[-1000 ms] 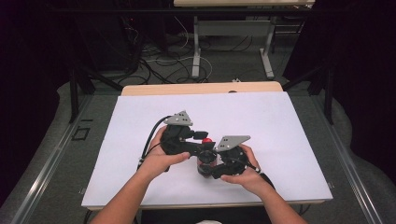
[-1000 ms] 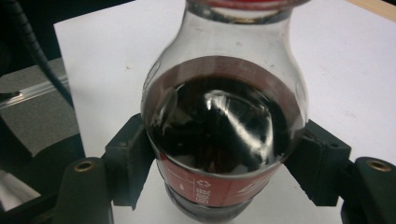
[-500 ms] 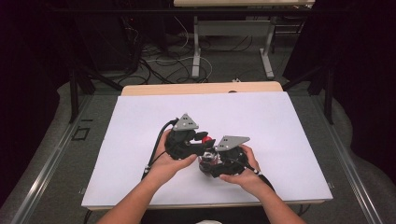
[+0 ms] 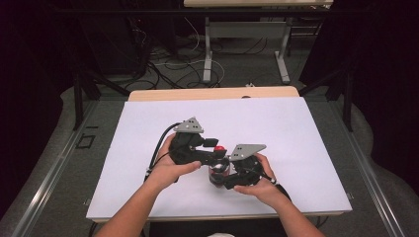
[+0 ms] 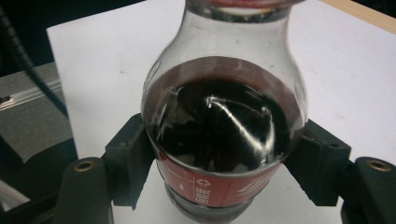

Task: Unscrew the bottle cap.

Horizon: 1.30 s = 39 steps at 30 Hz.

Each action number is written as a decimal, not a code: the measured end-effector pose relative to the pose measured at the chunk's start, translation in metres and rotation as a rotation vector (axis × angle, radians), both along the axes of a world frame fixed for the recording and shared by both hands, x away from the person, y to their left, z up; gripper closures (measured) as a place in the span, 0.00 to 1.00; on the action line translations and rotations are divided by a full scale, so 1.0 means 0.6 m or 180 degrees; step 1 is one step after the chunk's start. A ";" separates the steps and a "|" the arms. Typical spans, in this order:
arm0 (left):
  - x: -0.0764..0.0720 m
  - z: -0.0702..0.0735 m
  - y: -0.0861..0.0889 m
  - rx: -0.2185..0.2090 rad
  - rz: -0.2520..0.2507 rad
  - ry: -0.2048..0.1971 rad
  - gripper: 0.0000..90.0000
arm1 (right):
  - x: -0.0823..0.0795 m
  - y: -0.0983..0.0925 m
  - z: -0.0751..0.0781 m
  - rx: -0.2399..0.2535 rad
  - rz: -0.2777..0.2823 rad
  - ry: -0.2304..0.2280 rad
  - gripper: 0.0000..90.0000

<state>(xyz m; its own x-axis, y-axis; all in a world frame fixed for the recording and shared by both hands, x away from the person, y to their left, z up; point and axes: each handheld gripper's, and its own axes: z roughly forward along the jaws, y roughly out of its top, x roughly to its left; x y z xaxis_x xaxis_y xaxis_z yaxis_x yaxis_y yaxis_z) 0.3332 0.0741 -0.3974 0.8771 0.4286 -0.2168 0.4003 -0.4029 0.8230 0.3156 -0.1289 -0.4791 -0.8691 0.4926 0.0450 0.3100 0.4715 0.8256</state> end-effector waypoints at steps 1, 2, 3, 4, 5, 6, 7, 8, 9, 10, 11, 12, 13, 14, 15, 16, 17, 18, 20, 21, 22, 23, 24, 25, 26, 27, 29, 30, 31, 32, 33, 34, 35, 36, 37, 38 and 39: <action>0.004 -0.003 0.002 -0.0010 -0.0156 0.0029 0.57 | -0.001 0.002 -0.001 0.0040 0.0012 -0.0018 0.33; 0.005 -0.004 0.001 -0.0037 -0.0208 0.0028 0.58 | -0.002 0.003 0.000 0.0035 0.0044 0.0005 0.33; 0.005 -0.004 0.001 -0.0037 -0.0208 0.0028 0.58 | -0.002 0.004 0.000 0.0051 0.0059 0.0012 0.33; 0.006 -0.006 0.000 -0.0033 -0.0272 0.0012 0.58 | -0.003 0.005 0.000 0.0076 0.0066 -0.0003 0.33; 0.006 -0.008 -0.002 -0.0073 -0.0307 -0.0005 0.59 | -0.003 0.004 0.000 0.0069 0.0104 0.0009 0.33; 0.006 -0.009 -0.002 -0.0074 -0.0323 -0.0006 0.60 | -0.004 0.004 0.000 0.0080 0.0103 -0.0004 0.33; 0.006 -0.011 -0.003 -0.0090 -0.0316 -0.0022 0.61 | -0.004 0.004 0.001 0.0088 0.0114 0.0008 0.33; 0.006 -0.011 -0.003 -0.0090 -0.0316 -0.0022 0.62 | -0.004 0.004 0.001 0.0090 0.0118 0.0006 0.33; 0.007 -0.011 -0.004 -0.0093 -0.0310 -0.0036 0.62 | -0.004 0.004 0.001 0.0090 0.0118 0.0006 0.33; 0.007 -0.012 -0.004 -0.0087 -0.0290 -0.0042 0.66 | -0.003 0.003 0.000 0.0096 0.0133 -0.0018 0.33; 0.007 -0.012 -0.003 -0.0094 -0.0288 -0.0041 0.66 | -0.003 0.003 0.000 0.0096 0.0128 -0.0010 0.33; 0.006 -0.012 -0.003 -0.0105 -0.0277 -0.0052 0.66 | -0.003 0.003 0.000 0.0098 0.0122 -0.0012 0.33; 0.005 -0.012 -0.003 -0.0105 -0.0251 -0.0066 0.67 | -0.003 0.003 0.000 0.0098 0.0120 -0.0016 0.33; 0.003 -0.013 -0.004 -0.0093 -0.0222 -0.0086 0.67 | -0.003 0.003 0.000 0.0095 0.0119 -0.0017 0.33; 0.002 -0.013 -0.005 -0.0080 -0.0198 -0.0122 0.67 | -0.003 0.003 0.000 0.0092 0.0105 -0.0017 0.33; 0.000 -0.014 -0.006 -0.0070 -0.0152 -0.0128 0.67 | -0.002 0.003 -0.001 0.0082 0.0094 -0.0021 0.33; -0.002 -0.013 -0.007 -0.0048 -0.0097 -0.0131 0.67 | -0.001 0.003 0.000 0.0053 0.0117 -0.0040 0.33; -0.004 -0.013 -0.009 -0.0033 -0.0032 -0.0145 0.68 | -0.003 0.003 -0.001 0.0064 0.0060 0.0020 0.33; -0.011 -0.014 -0.014 -0.0036 0.0137 -0.0188 0.68 | -0.002 0.004 -0.001 0.0063 0.0004 0.0008 0.33; -0.014 -0.013 -0.016 -0.0005 0.0208 -0.0228 0.68 | -0.002 0.004 -0.001 0.0069 -0.0028 -0.0004 0.33; -0.017 -0.013 -0.018 0.0022 0.0272 -0.0261 0.68 | -0.002 0.004 -0.001 0.0052 -0.0048 -0.0026 0.33; -0.021 -0.014 -0.023 -0.0002 0.0402 -0.0289 0.68 | -0.002 0.004 -0.001 0.0047 -0.0082 -0.0031 0.33; -0.026 -0.015 -0.027 0.0004 0.0503 -0.0302 0.68 | -0.003 0.004 -0.001 0.0044 -0.0109 -0.0037 0.33; -0.029 -0.015 -0.030 0.0031 0.0567 -0.0345 0.68 | -0.003 0.005 -0.001 0.0040 -0.0131 -0.0038 0.33; -0.034 -0.016 -0.034 0.0025 0.0658 -0.0358 0.68 | -0.002 0.005 -0.001 0.0026 -0.0141 -0.0048 0.33; -0.036 -0.016 -0.036 0.0055 0.0719 -0.0374 0.68 | -0.003 0.005 -0.001 0.0029 -0.0161 -0.0036 0.33; -0.038 -0.017 -0.038 0.0047 0.0768 -0.0385 0.68 | -0.003 0.005 -0.001 0.0027 -0.0168 -0.0031 0.33; -0.037 -0.018 -0.039 0.0020 0.0777 -0.0354 0.67 | -0.002 0.004 -0.002 0.0050 -0.0169 -0.0026 0.33; -0.037 -0.018 -0.039 0.0020 0.0777 -0.0354 0.66 | -0.001 0.003 -0.002 0.0048 -0.0160 -0.0022 0.33; -0.035 -0.016 -0.036 -0.0006 0.0701 -0.0345 0.63 | -0.001 0.002 -0.002 0.0023 -0.0139 -0.0040 0.33; -0.032 -0.015 -0.033 -0.0020 0.0664 -0.0333 0.61 | -0.001 0.002 -0.002 0.0039 -0.0132 -0.0031 0.33; -0.032 -0.015 -0.033 -0.0020 0.0664 -0.0333 0.59 | -0.001 0.001 -0.002 0.0048 -0.0119 -0.0022 0.33; -0.026 -0.012 -0.024 -0.0019 0.0536 -0.0254 0.58 | -0.001 0.001 -0.001 0.0083 -0.0102 -0.0007 0.33; -0.026 -0.012 -0.024 -0.0019 0.0536 -0.0254 0.57 | -0.001 0.001 0.000 0.0073 -0.0101 -0.0005 0.33; -0.018 -0.012 -0.017 -0.0085 0.0398 -0.0213 0.56 | -0.001 0.001 0.000 0.0078 -0.0076 0.0003 0.33; -0.018 -0.012 -0.017 -0.0085 0.0398 -0.0213 0.56 | -0.002 0.001 0.001 0.0075 -0.0061 -0.0004 0.33; -0.013 -0.013 -0.012 -0.0072 0.0275 -0.0182 0.56 | -0.002 0.002 0.001 0.0081 -0.0040 -0.0014 0.33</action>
<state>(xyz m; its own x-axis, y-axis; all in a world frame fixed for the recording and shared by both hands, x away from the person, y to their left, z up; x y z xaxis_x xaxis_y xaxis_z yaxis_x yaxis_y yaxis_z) 0.3256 0.0670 -0.4050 0.8484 0.4986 -0.1780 0.3849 -0.3500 0.8540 0.3144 -0.1279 -0.4788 -0.8630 0.5022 0.0539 0.3121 0.4464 0.8386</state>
